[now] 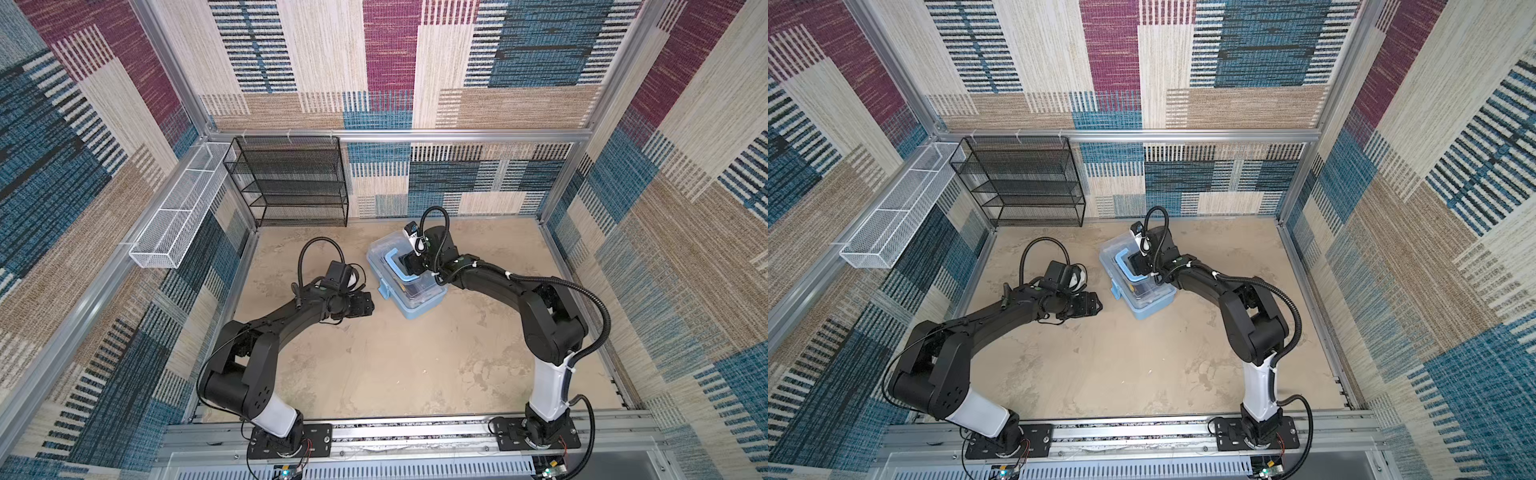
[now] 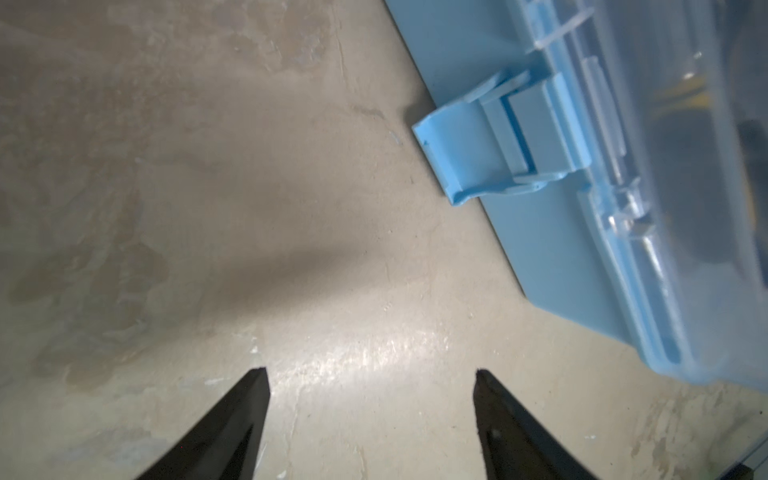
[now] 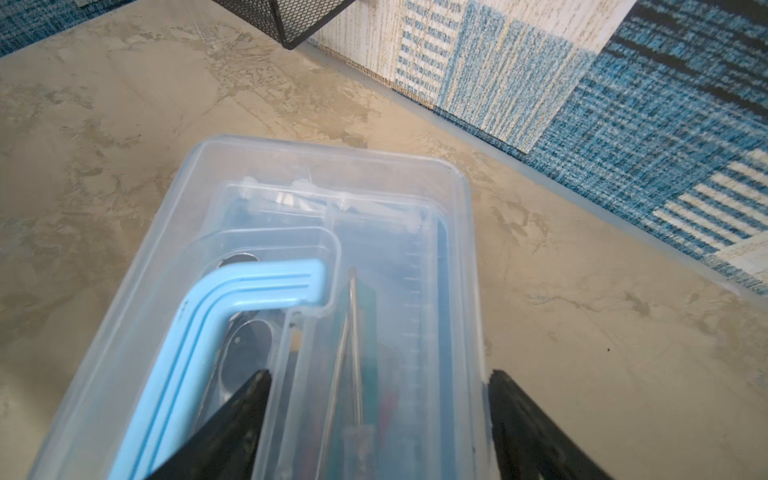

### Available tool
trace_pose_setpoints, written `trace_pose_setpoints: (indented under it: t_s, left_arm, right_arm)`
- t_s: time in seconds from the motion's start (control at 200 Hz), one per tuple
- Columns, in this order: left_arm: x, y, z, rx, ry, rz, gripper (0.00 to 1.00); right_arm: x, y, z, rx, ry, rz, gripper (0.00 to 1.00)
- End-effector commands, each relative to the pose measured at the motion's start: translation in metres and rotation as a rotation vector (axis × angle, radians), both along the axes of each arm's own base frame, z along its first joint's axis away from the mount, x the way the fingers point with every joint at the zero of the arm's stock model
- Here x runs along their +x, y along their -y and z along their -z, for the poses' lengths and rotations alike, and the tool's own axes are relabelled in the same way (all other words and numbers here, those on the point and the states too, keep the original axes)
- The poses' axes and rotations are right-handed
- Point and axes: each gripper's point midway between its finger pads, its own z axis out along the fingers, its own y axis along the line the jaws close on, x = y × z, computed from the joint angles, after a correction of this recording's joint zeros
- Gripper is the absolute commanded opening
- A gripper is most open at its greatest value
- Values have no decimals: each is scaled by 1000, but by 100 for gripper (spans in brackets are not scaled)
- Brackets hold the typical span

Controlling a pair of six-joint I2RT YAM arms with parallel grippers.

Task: Pack the tool kit

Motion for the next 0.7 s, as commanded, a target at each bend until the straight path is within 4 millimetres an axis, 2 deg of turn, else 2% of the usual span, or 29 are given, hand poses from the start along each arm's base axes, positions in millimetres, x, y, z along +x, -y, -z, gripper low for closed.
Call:
trace_pose_setpoints:
  t_s: [0.0, 0.02, 0.08, 0.095, 0.28, 0.446, 0.696]
  left_arm:
    - [8, 11, -16, 4, 175, 50, 89]
    - [7, 14, -18, 8, 200, 64, 93]
    - [1, 18, -18, 48, 261, 89, 95]
    - [0, 19, -19, 58, 278, 93, 100]
    - [-10, 21, -11, 104, 369, 83, 99]
    - [-17, 36, -6, 170, 488, 122, 99]
    - [-10, 47, 2, 242, 642, 100, 99]
  right_arm:
    - [-57, 26, 66, -204, -237, -108, 76]
    - [-60, 26, 66, -200, -236, -113, 76]
    - [-65, 28, 63, -194, -228, -123, 76]
    - [-66, 28, 63, -191, -227, -126, 76]
    - [-82, 32, 56, -173, -223, -143, 76]
    - [-91, 32, 51, -145, -232, -153, 76]
    - [-93, 33, 36, -111, -202, -142, 77]
